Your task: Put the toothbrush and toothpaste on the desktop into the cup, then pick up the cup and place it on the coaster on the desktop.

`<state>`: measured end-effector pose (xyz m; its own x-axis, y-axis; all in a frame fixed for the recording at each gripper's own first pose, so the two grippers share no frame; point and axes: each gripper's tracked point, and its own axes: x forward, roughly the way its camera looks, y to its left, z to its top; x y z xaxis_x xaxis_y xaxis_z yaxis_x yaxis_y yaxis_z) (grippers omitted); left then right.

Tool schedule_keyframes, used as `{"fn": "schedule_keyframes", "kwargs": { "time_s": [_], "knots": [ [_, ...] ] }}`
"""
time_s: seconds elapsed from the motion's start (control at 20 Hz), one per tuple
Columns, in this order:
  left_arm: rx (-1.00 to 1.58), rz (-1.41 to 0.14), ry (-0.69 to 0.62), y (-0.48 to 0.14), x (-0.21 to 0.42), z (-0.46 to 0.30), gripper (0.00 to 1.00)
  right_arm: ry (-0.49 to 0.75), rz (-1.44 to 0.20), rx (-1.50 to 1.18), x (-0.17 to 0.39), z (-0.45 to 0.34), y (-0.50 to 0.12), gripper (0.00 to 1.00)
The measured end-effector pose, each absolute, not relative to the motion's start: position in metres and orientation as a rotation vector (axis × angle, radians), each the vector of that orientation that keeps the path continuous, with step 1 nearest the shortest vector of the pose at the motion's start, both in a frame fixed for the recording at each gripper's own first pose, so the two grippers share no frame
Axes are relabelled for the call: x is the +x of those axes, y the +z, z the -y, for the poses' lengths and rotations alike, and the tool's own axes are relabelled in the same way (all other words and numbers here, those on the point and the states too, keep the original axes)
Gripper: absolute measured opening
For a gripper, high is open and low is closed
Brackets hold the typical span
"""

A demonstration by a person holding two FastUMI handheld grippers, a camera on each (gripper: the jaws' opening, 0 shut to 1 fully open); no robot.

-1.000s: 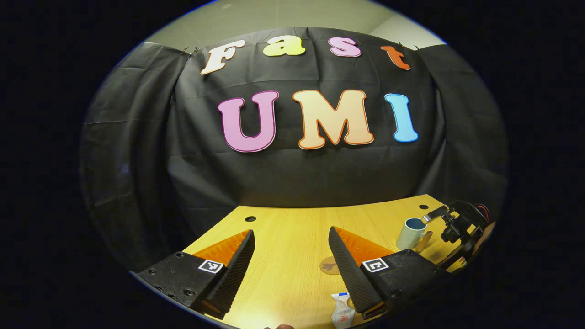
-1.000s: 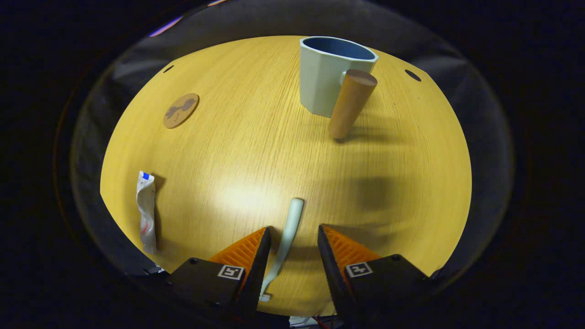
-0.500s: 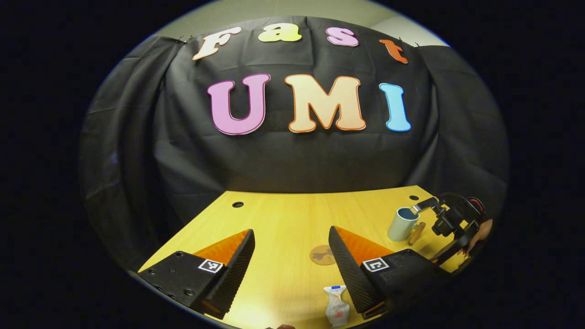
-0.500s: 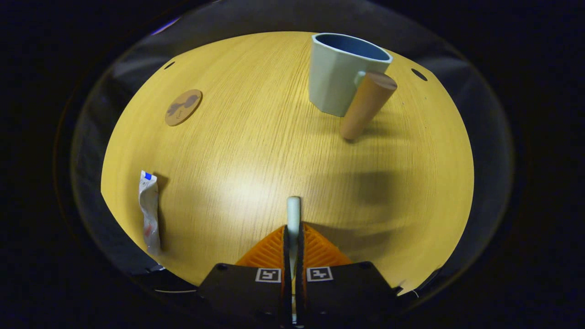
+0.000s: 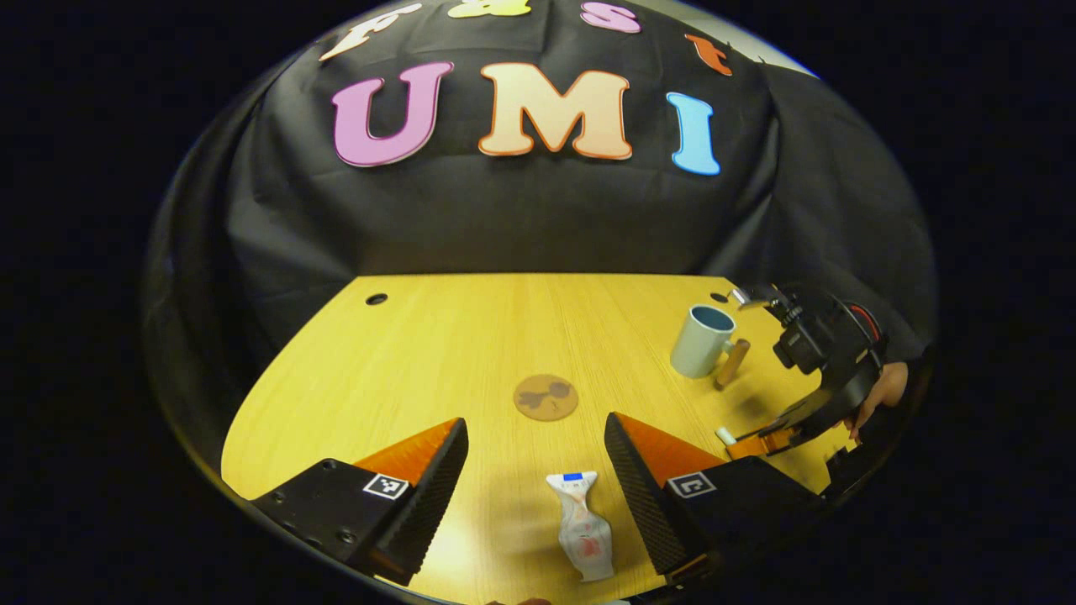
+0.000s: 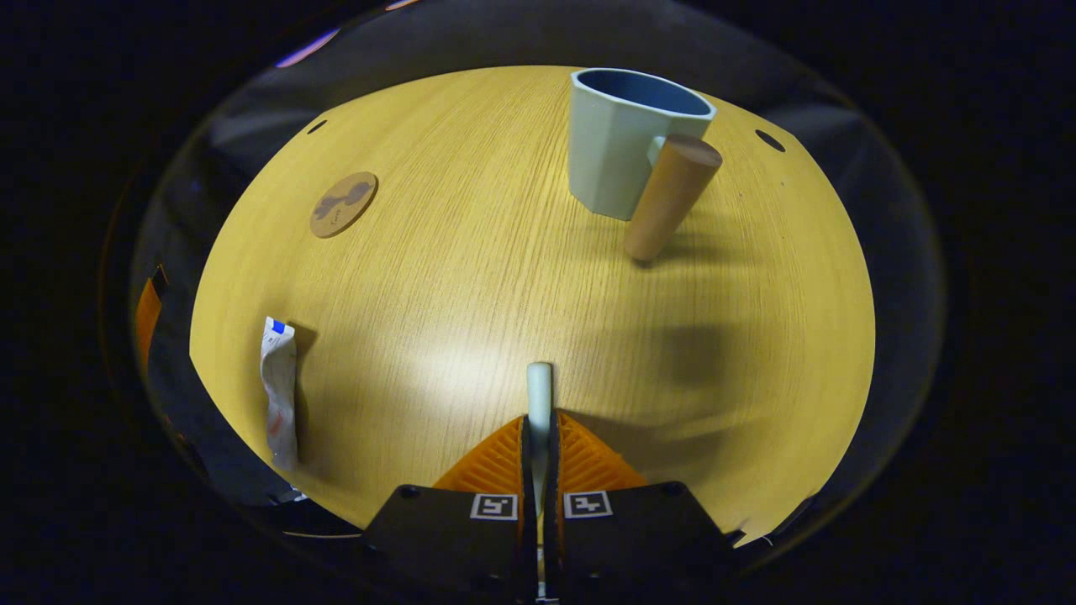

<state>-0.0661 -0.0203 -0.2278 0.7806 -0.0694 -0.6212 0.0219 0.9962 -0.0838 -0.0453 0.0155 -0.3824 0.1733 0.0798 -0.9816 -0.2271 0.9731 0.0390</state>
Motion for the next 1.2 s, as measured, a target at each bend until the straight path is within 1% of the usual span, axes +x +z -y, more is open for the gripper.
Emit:
{"fn": "schedule_keyframes", "kwargs": {
  "time_s": [0.2,0.25,0.3,0.35,0.65,0.85,0.95,1.1,1.15,1.2],
  "knots": [
    [-0.065,-0.808,-0.076,-0.268,-0.08,0.032,0.95,0.23,-1.371,-0.124,-0.045,-0.015,-0.383,0.06],
    [-0.064,-0.832,-0.082,-0.277,-0.082,0.035,0.95,0.232,-1.368,-0.119,-0.044,-0.015,-0.383,0.03],
    [-0.063,-0.859,-0.084,-0.285,-0.085,0.037,0.95,0.233,-1.366,-0.112,-0.045,-0.015,-0.382,0.06],
    [-0.066,-0.886,-0.087,-0.293,-0.088,0.038,0.95,0.234,-1.365,-0.106,-0.045,-0.015,-0.382,0.06],
    [-0.097,-1.038,-0.088,-0.332,-0.103,0.047,0.96,0.242,-1.356,-0.086,-0.043,-0.016,-0.382,0.06],
    [-0.074,-1.109,-0.089,-0.349,-0.111,0.047,0.96,0.245,-1.353,-0.072,-0.043,-0.016,-0.382,0.06],
    [-0.037,-1.107,-0.101,-0.351,-0.109,0.045,0.95,0.252,-1.352,-0.071,-0.043,-0.016,-0.382,0.06],
    [-0.01,-1.111,-0.108,-0.351,-0.106,0.044,0.89,0.253,-1.352,-0.067,-0.043,-0.016,-0.382,0.06],
    [-0.014,-1.127,-0.099,-0.353,-0.109,0.044,0.86,0.253,-1.352,-0.067,-0.043,-0.017,-0.382,0.06],
    [-0.02,-1.127,-0.086,-0.353,-0.106,0.045,0.8,0.253,-1.351,-0.068,-0.043,-0.016,-0.383,0.06]
  ]
}}
